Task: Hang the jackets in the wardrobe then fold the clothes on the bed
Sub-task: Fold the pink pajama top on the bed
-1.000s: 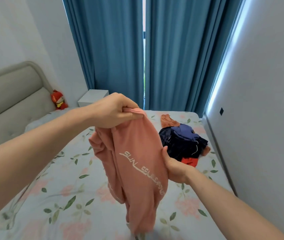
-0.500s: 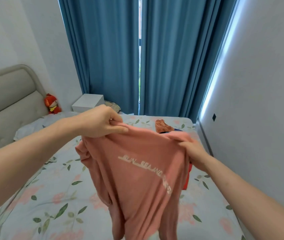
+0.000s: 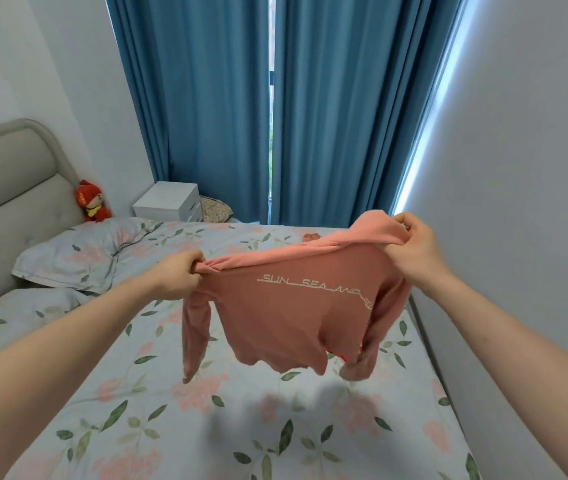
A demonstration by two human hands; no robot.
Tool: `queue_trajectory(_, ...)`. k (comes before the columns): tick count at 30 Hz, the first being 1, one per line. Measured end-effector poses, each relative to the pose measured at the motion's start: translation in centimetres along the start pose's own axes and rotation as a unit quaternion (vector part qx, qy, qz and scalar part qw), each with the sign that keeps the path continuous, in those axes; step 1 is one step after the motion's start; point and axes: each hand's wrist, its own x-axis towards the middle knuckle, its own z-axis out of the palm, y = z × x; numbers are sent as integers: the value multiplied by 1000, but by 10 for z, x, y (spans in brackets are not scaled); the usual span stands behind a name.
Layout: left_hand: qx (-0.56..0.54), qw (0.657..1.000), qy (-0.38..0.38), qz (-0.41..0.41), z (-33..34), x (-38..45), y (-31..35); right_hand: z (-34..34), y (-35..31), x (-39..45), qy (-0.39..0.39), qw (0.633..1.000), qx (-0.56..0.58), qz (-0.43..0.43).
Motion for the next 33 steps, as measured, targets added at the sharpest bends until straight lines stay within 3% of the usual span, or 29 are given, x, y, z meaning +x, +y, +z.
queue_trajectory(5,-44,995,85,28,13,-12,1,-15,13,-15,7,1000,-25,14)
queue_trajectory(7,-54,994,86,44,12,-20,2,-21,20,-21,17,999,-44,10)
queue_trajectory(17,-130,981,-123,78,-5,-64,33,-51,23,-35,80,996,-40,-13)
queue_trajectory(20,-128,977,-151,80,7,-72,30,-54,28,-37,47,997,-52,-11)
queue_trajectory(25,-21,979,-178,94,58,-78,-4,-38,73,-56,-51,993,-107,23)
queue_trajectory(28,29,978,-195,69,98,-82,-31,-19,104,-72,-131,983,-123,45)
queue_trajectory(33,138,970,-202,14,168,-90,-69,22,145,-85,-196,965,-153,85)
